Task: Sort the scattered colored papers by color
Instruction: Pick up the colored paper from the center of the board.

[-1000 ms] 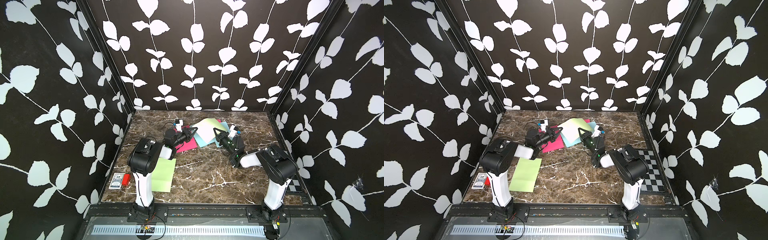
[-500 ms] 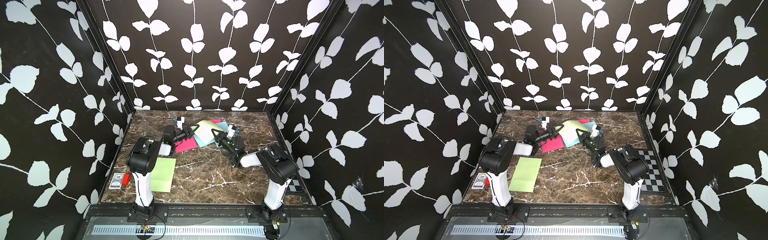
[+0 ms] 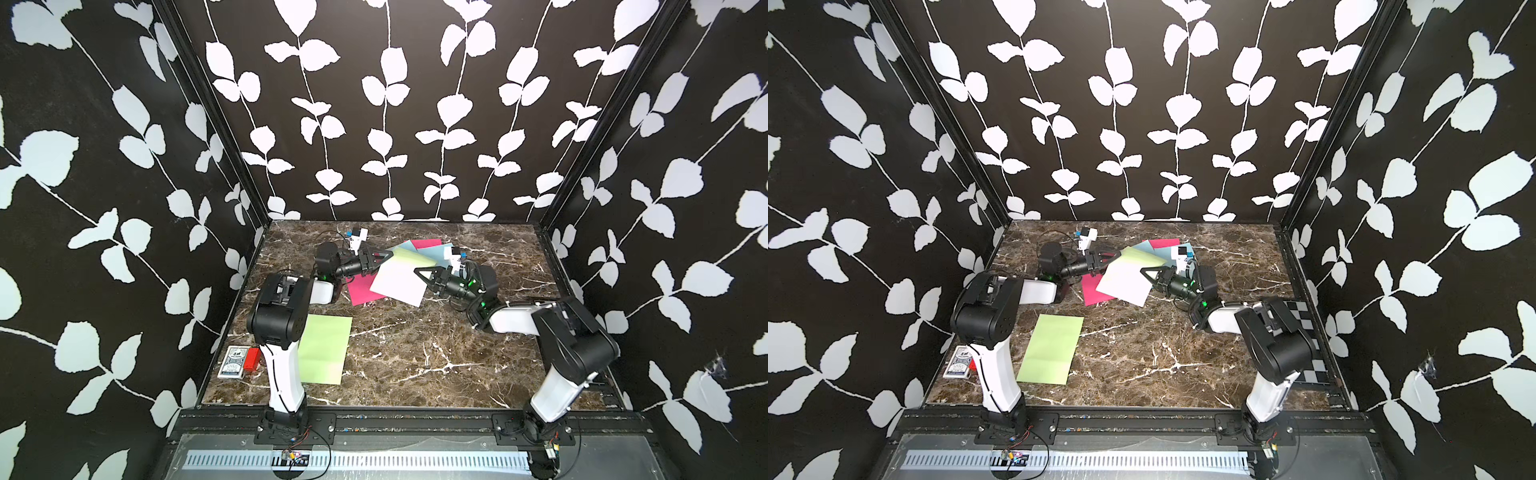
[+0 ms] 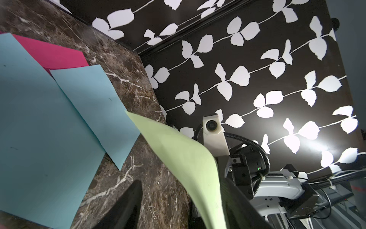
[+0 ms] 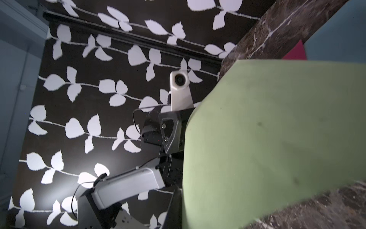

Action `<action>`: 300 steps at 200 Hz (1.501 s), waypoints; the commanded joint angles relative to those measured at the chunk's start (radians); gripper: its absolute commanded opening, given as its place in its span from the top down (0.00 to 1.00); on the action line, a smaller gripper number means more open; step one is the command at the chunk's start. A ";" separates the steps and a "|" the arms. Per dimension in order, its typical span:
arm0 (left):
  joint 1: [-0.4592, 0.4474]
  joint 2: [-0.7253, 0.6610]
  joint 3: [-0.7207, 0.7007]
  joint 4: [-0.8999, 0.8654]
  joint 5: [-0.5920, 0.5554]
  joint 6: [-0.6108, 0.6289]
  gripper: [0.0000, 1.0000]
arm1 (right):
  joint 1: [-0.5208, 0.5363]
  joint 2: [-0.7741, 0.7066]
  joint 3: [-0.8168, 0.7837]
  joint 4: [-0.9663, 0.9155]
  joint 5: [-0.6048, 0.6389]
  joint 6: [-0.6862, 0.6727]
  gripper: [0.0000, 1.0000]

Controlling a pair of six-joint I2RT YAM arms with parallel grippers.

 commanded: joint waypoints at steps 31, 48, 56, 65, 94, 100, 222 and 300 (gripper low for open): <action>-0.004 -0.032 -0.061 0.086 0.089 -0.011 0.47 | -0.005 -0.196 0.092 -0.481 -0.159 -0.362 1.00; -0.004 -0.047 -0.070 0.096 0.094 -0.018 0.52 | -0.005 -0.223 0.100 -0.568 -0.167 -0.424 1.00; -0.005 -0.056 -0.072 0.107 0.097 -0.030 0.51 | -0.005 -0.231 0.104 -0.603 -0.174 -0.451 1.00; -0.005 -0.066 -0.077 0.134 0.103 -0.050 0.49 | -0.005 -0.238 0.110 -0.651 -0.176 -0.483 1.00; -0.006 -0.098 -0.074 0.220 0.124 -0.141 0.43 | -0.005 -0.246 0.121 -0.754 -0.176 -0.570 1.00; -0.005 -0.107 -0.075 0.225 0.127 -0.149 0.41 | -0.005 -0.246 0.124 -0.766 -0.175 -0.584 1.00; -0.041 -0.249 -0.154 -0.222 0.110 0.197 0.38 | -0.005 -0.266 0.190 -0.838 -0.160 -0.690 1.00; -0.041 -0.286 -0.176 -0.214 0.097 0.197 0.85 | -0.006 -0.252 0.200 -0.852 -0.151 -0.690 1.00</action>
